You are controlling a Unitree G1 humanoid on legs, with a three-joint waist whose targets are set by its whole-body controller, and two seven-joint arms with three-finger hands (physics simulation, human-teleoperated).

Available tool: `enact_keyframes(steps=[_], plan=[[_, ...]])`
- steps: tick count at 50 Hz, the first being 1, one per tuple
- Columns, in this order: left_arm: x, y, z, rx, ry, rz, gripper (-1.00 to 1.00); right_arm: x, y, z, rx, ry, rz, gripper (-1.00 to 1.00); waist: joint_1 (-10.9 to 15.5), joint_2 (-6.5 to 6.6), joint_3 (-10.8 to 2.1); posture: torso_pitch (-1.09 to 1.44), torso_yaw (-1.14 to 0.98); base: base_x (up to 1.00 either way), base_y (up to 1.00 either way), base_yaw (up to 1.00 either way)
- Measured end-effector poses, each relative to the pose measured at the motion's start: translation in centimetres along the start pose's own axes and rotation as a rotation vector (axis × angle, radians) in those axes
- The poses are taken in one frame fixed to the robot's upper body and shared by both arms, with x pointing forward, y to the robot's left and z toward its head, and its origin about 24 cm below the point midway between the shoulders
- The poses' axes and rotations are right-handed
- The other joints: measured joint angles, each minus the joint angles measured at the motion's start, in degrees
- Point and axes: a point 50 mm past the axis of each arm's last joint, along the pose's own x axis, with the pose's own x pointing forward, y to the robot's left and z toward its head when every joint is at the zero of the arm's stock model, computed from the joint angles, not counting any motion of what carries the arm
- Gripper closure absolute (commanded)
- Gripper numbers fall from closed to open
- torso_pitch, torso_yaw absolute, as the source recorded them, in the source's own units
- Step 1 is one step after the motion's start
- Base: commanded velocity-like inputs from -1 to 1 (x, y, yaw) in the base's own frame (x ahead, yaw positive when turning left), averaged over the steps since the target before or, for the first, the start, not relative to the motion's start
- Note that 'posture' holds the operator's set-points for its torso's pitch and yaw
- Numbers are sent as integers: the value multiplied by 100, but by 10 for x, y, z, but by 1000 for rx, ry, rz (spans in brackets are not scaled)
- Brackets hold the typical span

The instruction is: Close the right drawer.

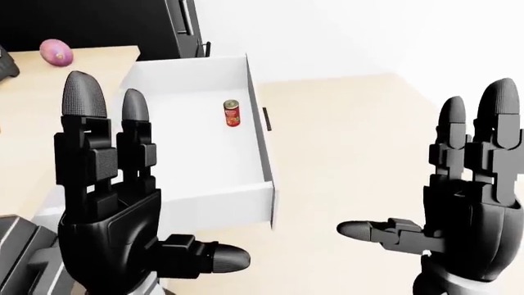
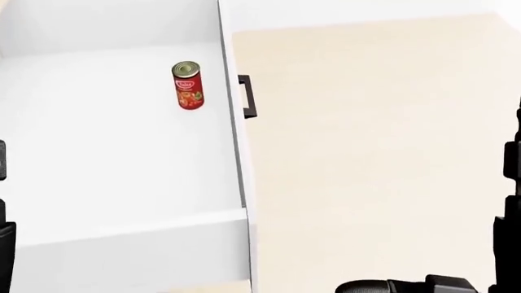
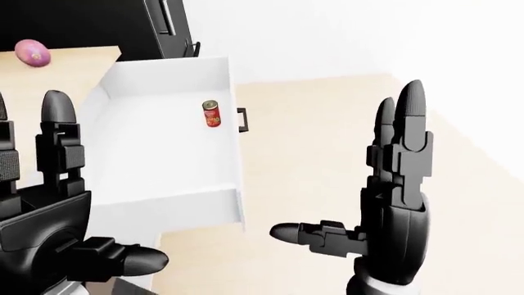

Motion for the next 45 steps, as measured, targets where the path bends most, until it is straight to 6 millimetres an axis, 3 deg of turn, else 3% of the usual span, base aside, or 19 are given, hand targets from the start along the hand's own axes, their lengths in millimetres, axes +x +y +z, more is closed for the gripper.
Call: enact_keyframes(steps=[5,8,10,13,15,18,25,27,28,30,35,40,45], plan=[[-1,0,-1,0,3,0,-100,-1,0,0,-7,-4,3,-100,-10,4,-8,0,0,2,0,0],[-1,1,-3,3,12,2,-100,-2,2,-2,-5,4,11,-100,-19,-30,216,0,0,28,0,0],[-2,2,-2,7,9,6,-100,-2,2,-1,-5,-2,15,-100,-22,-93,289,0,0,29,0,1],[0,1,2,3,-12,4,-100,-2,1,0,-11,-18,13,-100,-5,-266,199,0,0,29,0,1],[0,-1,1,-9,-13,-3,-100,-2,0,-2,-20,-12,7,-100,-51,-196,260,0,0,29,0,1],[-1,-1,-1,-4,1,-5,-100,-3,0,-3,-19,-1,7,-100,-59,-246,236,0,0,28,0,1],[1,-1,3,-6,-18,-5,-100,-2,0,2,-18,-22,7,-100,-106,165,312,0,0,28,0,1],[1,-1,5,-3,-26,-4,-100,0,0,4,-13,-27,1,-100,-120,347,190,0,0,0,0,0],[1,0,5,3,-27,-3,-100,0,1,3,-4,-27,0,-100,-131,296,136,0,0,0,0,0],[0,1,2,5,-11,4,-100,0,2,0,8,-5,9,-100,-109,145,160,0,0,0,0,0],[-1,2,-3,2,22,9,-100,-1,3,-6,15,29,16,-100,-65,-67,132,0,0,0,0,0],[0,0,-1,-3,4,1,-100,-1,2,-5,9,23,11,-100,-53,-20,18,0,0,0,0,0],[0,0,0,-2,-4,0,-100,0,2,-4,8,19,14,-100,-53,-9,14,0,0,0,0,0]])
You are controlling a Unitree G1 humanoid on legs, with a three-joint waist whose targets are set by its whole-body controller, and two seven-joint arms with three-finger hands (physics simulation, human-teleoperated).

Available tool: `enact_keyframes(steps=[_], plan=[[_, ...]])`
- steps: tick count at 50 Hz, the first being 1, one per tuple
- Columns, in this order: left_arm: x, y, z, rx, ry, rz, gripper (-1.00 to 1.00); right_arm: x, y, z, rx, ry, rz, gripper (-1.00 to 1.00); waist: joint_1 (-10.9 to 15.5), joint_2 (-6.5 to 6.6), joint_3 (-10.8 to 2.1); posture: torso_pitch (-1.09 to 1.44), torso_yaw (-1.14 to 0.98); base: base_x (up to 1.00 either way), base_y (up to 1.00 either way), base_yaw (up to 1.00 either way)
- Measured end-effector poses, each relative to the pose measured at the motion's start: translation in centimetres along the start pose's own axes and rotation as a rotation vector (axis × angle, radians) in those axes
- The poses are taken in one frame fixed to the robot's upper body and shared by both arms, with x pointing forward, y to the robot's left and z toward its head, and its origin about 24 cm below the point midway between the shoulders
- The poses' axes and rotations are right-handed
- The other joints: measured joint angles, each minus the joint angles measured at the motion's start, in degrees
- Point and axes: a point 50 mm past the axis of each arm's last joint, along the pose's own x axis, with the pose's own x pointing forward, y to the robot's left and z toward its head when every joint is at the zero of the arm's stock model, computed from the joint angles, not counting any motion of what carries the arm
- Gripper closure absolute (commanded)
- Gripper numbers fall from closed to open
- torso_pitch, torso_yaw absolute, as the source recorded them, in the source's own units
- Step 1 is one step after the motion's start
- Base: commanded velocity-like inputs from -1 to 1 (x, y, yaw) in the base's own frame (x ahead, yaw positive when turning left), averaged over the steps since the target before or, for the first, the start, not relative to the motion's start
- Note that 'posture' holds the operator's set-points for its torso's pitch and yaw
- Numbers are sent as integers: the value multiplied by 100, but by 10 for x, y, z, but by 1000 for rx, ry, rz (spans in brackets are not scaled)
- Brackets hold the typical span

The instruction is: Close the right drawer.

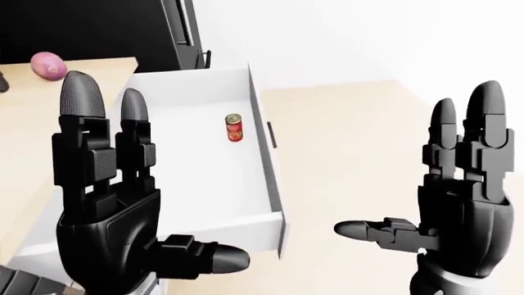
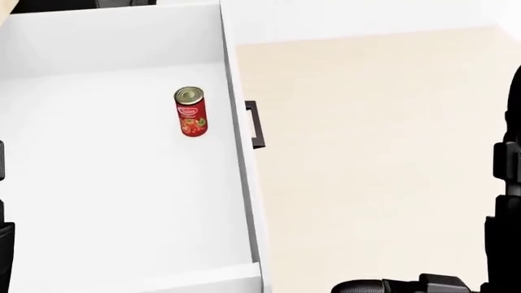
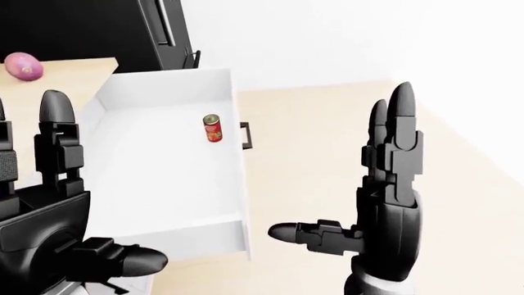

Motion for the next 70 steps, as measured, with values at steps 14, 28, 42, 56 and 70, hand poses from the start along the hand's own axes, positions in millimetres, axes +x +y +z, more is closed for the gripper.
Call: enact_keyframes(steps=[14,28,42,56,70], plan=[[0,-1,-1,-2,8,-2,-100,32,-3,-12,-6,-2,23,-100,-25,-21,41,0,0,0,0,0],[1,1,0,0,3,6,-100,55,37,-98,4,210,177,-100,24,-28,67,0,0,0,0,0],[1,1,-1,0,5,6,-100,25,67,-147,-1,330,287,-100,25,-22,36,0,0,0,0,0],[1,1,0,1,1,7,-100,30,102,-158,-3,301,412,-100,-11,-12,-38,0,0,0,0,0],[2,1,1,-1,-1,8,-100,11,131,-163,-2,336,541,-100,22,18,-9,0,0,0,0,0]])
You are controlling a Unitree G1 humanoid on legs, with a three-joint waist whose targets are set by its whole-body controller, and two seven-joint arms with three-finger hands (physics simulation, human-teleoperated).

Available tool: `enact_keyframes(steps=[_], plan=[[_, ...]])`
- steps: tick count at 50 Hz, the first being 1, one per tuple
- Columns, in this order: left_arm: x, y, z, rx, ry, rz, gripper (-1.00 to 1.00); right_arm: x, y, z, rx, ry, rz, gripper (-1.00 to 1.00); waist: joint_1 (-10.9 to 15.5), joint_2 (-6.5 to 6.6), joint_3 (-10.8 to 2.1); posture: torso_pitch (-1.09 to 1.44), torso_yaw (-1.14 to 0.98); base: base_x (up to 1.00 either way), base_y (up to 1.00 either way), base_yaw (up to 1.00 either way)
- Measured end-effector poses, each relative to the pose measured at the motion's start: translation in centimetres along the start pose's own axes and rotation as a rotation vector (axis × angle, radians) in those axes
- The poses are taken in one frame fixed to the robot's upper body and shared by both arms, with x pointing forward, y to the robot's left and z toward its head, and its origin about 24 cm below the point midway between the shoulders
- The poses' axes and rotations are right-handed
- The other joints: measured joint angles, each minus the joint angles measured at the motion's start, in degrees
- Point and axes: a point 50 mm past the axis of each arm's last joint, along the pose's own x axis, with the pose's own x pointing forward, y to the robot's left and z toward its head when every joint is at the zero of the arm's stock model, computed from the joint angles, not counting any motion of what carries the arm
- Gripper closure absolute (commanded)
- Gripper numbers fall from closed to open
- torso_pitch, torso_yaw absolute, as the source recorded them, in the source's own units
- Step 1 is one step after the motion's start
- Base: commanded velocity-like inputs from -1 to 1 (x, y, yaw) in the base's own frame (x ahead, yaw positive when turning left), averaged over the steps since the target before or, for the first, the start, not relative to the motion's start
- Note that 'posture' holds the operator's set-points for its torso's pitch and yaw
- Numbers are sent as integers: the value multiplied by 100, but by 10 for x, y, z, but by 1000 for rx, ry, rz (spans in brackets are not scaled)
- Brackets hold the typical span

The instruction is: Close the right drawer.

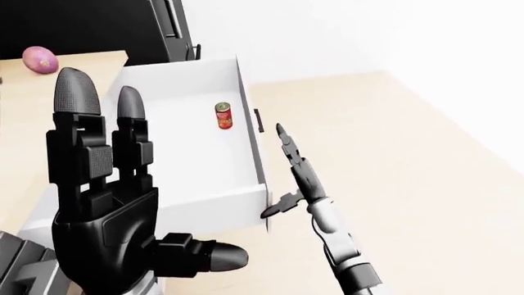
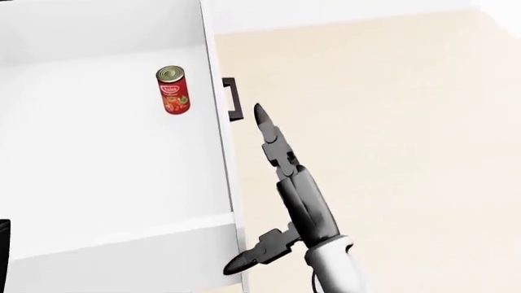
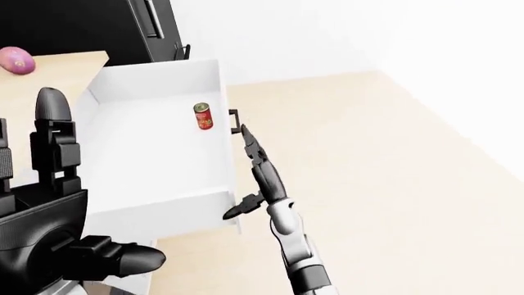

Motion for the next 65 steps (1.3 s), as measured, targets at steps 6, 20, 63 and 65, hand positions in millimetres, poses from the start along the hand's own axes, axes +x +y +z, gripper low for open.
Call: enact_keyframes(steps=[6,20,63,65], plan=[[-1,1,-2,0,8,3,-100,1,5,0,-6,-8,26,-100,-11,-10,-18,0,0,0,0,0],[0,0,0,-1,0,1,-100,-5,24,3,42,-16,171,-100,-56,-28,-124,0,0,0,0,0],[0,0,-1,-5,4,2,-100,-1,68,3,104,-2,471,-100,-90,-51,-74,0,0,0,0,0],[0,0,-1,-5,5,1,-100,1,69,4,103,-2,481,-100,-92,-50,-75,0,0,0,0,0]])
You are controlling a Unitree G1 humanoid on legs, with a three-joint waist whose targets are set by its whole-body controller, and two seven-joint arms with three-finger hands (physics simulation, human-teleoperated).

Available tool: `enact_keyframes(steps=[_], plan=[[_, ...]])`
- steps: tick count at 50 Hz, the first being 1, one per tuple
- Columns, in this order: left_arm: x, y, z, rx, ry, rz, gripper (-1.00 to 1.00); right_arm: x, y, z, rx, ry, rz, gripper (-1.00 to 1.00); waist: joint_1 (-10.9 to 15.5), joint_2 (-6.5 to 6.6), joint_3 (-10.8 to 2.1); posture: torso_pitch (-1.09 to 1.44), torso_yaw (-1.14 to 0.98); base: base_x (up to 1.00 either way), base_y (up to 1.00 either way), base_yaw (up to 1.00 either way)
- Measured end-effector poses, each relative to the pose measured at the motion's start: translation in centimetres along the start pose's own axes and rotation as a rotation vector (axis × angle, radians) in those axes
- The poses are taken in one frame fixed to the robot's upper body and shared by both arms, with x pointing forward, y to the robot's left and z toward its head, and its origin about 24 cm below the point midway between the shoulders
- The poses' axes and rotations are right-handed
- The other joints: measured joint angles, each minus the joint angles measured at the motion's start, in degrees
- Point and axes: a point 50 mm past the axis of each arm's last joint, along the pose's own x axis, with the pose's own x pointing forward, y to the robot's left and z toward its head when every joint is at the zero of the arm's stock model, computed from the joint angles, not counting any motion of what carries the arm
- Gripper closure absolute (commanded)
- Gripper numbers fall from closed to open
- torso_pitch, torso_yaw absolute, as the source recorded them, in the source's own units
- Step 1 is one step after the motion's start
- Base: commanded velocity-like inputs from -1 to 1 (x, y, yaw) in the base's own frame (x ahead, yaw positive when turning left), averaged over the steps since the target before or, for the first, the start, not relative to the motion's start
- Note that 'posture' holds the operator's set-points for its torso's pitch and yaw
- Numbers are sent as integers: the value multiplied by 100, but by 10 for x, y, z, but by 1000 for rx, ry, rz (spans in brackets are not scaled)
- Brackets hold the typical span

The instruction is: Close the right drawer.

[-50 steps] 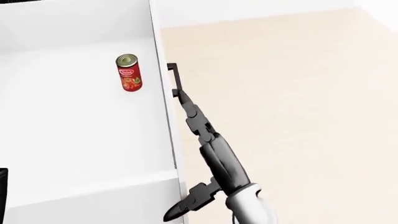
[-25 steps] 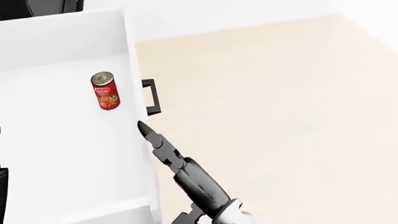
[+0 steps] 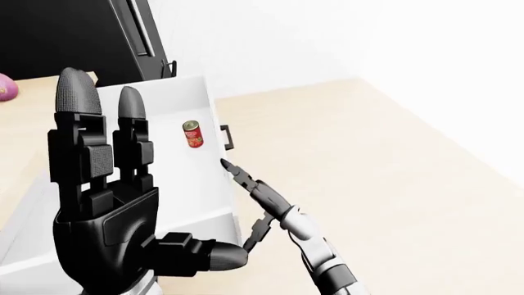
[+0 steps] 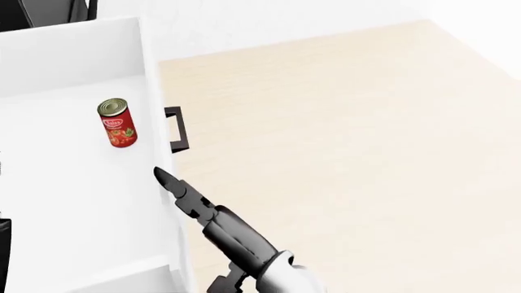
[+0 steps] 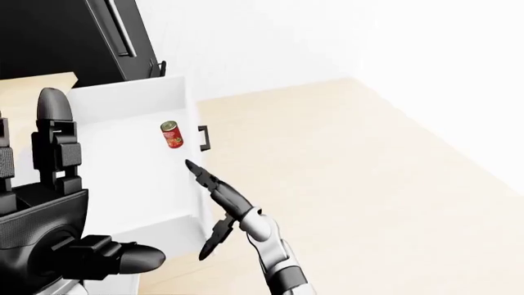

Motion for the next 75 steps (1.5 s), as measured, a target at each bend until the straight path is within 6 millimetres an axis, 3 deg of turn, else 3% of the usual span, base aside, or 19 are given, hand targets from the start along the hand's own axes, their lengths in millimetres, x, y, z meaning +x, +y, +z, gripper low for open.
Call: enact_keyframes(steps=[36,75], plan=[[0,2,2,-4,-7,10,-100,41,15,7,7,6,196,-100,-16,96,-52,0,0,0,0,0],[2,5,4,-6,-8,22,-100,66,26,21,13,59,289,-100,-53,164,-51,0,0,0,0,0]])
